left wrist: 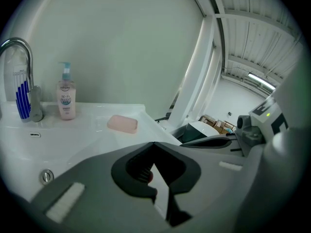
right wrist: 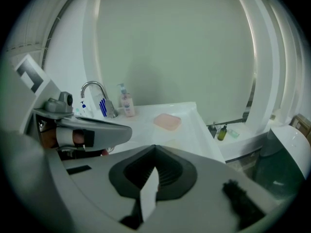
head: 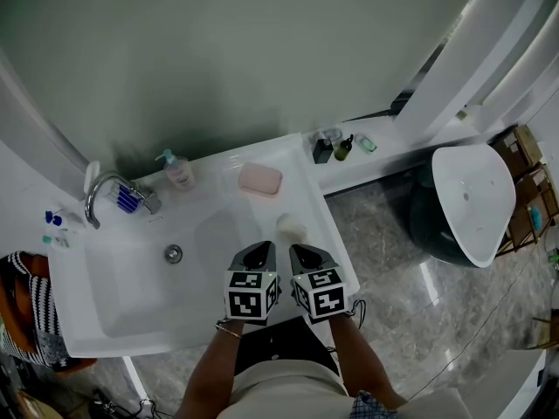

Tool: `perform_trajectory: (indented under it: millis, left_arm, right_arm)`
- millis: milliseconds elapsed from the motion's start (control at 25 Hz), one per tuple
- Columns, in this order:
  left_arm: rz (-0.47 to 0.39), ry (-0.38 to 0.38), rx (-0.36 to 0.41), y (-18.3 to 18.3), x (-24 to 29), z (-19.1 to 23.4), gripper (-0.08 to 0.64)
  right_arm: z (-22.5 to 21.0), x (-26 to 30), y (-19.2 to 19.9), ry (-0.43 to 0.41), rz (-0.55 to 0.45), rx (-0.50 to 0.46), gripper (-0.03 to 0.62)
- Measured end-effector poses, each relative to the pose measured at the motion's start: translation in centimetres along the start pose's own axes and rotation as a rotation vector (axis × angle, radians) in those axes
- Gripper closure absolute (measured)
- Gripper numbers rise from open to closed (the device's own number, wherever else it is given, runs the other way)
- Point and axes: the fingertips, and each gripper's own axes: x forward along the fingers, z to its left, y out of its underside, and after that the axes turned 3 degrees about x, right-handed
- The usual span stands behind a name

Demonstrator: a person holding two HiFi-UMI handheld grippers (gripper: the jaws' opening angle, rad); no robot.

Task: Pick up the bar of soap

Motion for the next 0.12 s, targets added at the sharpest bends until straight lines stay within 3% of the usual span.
perform_trajectory:
  millis: [120]
  left_arm:
    - [0.002,-0.002,-0.003,0.14,0.06,0.12,0.551]
  right_arm:
    - [0.13,0.13,0.19,-0.014,0.001,0.003,0.58]
